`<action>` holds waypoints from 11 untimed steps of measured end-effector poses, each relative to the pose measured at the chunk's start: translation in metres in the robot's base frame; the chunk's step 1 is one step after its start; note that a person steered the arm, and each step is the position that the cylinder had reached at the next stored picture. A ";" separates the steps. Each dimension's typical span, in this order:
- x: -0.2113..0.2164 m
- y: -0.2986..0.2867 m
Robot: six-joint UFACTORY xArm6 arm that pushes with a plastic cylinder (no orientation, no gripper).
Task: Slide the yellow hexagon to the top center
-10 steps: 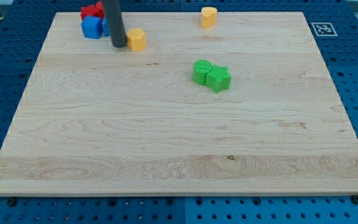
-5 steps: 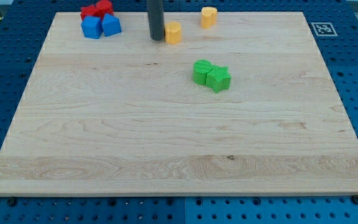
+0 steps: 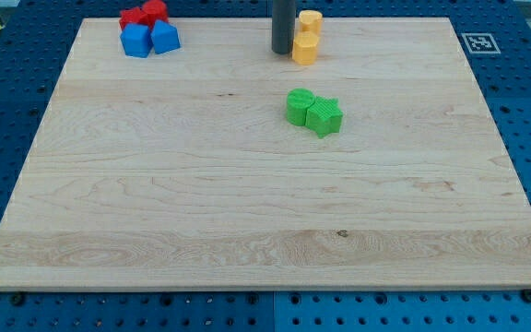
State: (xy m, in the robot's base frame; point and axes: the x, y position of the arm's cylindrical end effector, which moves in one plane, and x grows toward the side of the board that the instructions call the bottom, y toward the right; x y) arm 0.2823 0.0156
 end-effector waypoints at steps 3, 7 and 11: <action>0.031 0.073; 0.018 0.041; -0.007 0.024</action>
State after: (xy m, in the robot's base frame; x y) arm 0.2756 0.0397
